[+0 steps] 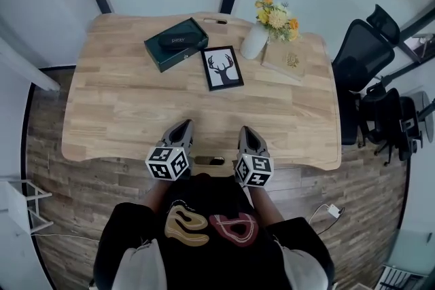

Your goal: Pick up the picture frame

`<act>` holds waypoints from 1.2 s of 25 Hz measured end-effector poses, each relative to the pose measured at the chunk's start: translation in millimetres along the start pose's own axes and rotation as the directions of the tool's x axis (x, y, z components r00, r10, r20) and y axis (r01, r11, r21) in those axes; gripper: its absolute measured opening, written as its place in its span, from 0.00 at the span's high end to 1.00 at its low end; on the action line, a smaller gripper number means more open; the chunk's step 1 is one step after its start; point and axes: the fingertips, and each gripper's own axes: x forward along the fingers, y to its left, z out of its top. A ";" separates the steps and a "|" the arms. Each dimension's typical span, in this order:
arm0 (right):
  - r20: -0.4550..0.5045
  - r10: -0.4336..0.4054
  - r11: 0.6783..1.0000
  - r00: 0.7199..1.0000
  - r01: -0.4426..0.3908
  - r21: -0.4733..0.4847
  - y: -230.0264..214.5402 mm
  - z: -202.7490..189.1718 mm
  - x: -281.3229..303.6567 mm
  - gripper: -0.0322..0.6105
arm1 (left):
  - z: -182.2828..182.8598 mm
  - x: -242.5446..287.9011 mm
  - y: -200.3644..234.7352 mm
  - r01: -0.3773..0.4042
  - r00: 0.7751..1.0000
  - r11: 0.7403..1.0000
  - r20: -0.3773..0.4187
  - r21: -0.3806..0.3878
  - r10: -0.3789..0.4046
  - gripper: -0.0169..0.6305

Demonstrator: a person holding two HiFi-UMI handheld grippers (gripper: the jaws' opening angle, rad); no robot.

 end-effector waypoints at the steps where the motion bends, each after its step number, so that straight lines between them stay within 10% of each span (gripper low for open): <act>1: 0.000 0.008 1.000 1.000 -0.008 -0.002 0.0 1.9 2.1 0.93 | 0.0 2.8 -0.1 0.002 1.000 1.000 0.003 -0.010 -0.002 0.95; 30: -0.094 0.143 0.976 0.985 -0.156 -0.152 -55.1 69.3 144.4 0.93 | 38.1 124.2 36.9 -0.140 0.988 0.990 -0.062 0.007 0.140 0.94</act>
